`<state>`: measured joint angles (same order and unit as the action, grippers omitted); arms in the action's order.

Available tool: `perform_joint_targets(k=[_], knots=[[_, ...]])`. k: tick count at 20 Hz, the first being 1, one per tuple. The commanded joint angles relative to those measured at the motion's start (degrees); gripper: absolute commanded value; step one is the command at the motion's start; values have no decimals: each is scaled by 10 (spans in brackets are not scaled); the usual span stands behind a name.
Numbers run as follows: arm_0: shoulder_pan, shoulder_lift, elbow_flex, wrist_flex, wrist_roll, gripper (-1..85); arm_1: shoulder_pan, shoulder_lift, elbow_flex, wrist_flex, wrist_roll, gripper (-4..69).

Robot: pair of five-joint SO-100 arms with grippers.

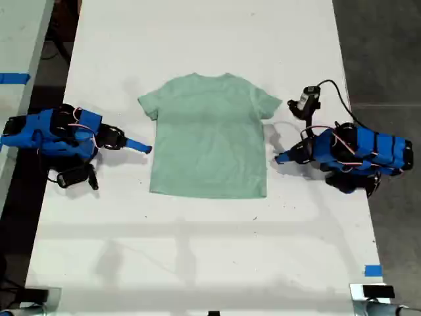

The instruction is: Fold t shirt

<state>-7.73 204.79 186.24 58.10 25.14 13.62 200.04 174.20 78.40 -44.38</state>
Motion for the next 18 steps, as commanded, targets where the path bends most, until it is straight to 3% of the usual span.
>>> perform_joint_targets(k=[1,3,6,8,9,11,12,13,14,15,16,18], knots=[[-75,2,25,1,-89,136,47,6,31,0,-10,66],[-103,2,25,1,-98,136,47,6,31,0,-10,66],[-67,2,25,1,-230,137,47,6,31,0,-10,66],[-62,2,25,1,-198,137,47,6,31,0,-10,66],[-66,3,25,0,-261,141,47,6,31,0,3,63],[-69,5,25,-6,-268,287,54,6,31,0,90,62],[-60,5,25,-11,-250,307,54,6,31,0,163,64],[-47,5,25,-18,-222,261,53,7,31,0,238,63],[-58,6,25,-22,-241,85,33,8,25,0,371,73],[-70,6,25,-13,-289,-2,-12,8,17,8,516,105],[-71,6,25,-4,-321,14,-40,8,19,-3,519,185],[-79,6,25,-4,-337,-3,-52,8,24,-15,442,90]])
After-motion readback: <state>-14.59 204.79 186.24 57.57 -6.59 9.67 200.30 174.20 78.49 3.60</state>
